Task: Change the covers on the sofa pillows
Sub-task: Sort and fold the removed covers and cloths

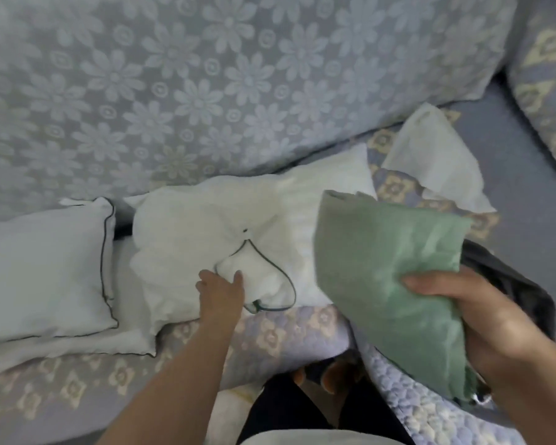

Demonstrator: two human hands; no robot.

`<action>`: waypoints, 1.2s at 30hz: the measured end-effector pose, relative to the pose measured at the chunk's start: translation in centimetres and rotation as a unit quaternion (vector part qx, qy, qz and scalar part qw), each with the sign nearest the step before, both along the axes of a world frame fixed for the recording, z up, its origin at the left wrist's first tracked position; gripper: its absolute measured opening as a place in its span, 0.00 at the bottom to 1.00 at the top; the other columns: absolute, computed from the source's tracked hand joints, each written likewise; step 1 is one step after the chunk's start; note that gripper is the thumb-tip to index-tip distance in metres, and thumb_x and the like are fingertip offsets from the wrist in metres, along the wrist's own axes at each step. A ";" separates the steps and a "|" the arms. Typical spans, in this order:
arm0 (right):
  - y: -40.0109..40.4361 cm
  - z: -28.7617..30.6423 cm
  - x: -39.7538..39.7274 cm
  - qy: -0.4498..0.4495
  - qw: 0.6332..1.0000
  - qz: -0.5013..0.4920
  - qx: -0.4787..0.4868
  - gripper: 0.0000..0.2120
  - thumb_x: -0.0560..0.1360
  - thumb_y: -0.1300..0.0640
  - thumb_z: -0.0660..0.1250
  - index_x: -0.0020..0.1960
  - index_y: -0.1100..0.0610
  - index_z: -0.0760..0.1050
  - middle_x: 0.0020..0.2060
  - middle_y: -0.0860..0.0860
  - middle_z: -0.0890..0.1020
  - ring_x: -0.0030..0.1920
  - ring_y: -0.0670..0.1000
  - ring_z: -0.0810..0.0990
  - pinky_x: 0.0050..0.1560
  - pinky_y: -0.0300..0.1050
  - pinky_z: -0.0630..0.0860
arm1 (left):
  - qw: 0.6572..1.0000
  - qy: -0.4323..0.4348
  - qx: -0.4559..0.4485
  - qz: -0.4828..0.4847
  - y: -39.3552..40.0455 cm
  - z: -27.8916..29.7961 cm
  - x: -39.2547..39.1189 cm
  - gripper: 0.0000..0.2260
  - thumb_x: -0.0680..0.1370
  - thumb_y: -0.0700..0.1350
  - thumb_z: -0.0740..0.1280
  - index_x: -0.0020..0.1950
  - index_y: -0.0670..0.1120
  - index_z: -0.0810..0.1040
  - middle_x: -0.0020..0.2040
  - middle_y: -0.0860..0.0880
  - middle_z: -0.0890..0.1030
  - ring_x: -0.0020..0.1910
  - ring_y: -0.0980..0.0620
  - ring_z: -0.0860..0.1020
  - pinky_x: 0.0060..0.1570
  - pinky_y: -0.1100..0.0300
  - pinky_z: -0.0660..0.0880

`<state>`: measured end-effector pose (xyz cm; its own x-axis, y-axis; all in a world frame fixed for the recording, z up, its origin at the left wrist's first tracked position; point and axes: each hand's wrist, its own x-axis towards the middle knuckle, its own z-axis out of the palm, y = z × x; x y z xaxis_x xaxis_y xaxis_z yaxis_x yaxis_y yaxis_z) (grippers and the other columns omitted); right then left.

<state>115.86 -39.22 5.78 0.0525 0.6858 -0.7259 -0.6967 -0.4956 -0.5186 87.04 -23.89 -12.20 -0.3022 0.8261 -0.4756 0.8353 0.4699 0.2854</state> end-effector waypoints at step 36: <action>11.6 -20.9 -5.6 -0.184 0.980 -0.023 -0.079 0.16 0.75 0.72 0.59 0.57 0.64 0.80 0.51 0.63 0.84 0.49 0.62 0.84 0.55 0.60 0.81 | 0.957 -0.257 0.127 -0.052 6.1 0.6 -6.5 0.04 0.83 0.46 0.65 0.56 0.52 0.78 0.35 0.52 0.75 0.30 0.58 0.72 0.32 0.70 0.70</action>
